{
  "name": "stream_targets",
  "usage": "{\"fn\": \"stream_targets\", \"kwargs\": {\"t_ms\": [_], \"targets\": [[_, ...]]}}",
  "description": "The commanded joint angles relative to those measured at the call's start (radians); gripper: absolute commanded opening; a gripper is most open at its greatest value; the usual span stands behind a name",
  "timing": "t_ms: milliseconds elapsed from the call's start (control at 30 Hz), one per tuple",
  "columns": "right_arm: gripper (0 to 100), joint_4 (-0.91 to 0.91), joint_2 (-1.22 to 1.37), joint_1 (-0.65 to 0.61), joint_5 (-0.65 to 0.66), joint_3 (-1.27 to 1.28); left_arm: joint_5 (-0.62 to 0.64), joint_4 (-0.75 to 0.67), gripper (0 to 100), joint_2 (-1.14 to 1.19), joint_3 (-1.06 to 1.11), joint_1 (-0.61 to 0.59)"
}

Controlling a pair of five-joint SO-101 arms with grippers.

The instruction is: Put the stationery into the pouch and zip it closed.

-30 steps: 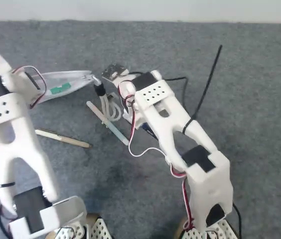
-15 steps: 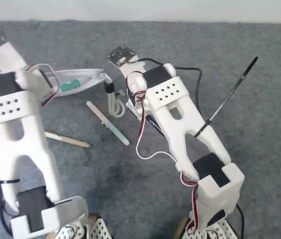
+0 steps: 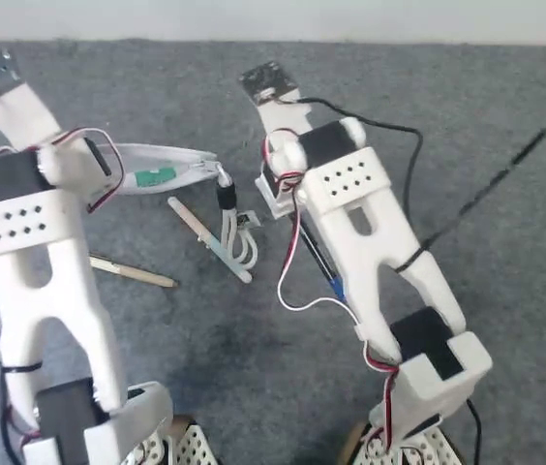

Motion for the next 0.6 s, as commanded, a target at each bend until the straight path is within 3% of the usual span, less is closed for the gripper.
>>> {"fn": "stream_targets", "kwargs": {"t_ms": [0, 567], "targets": [[0.7, 0.024, -0.096, 0.019, -0.014, -0.037, 0.003, -0.026, 1, -0.061, -0.012, 0.006], [0.7, 0.186, -0.328, -0.031, -0.060, -0.037, 0.003, -0.026, 1, -0.061, -0.012, 0.002]]}}
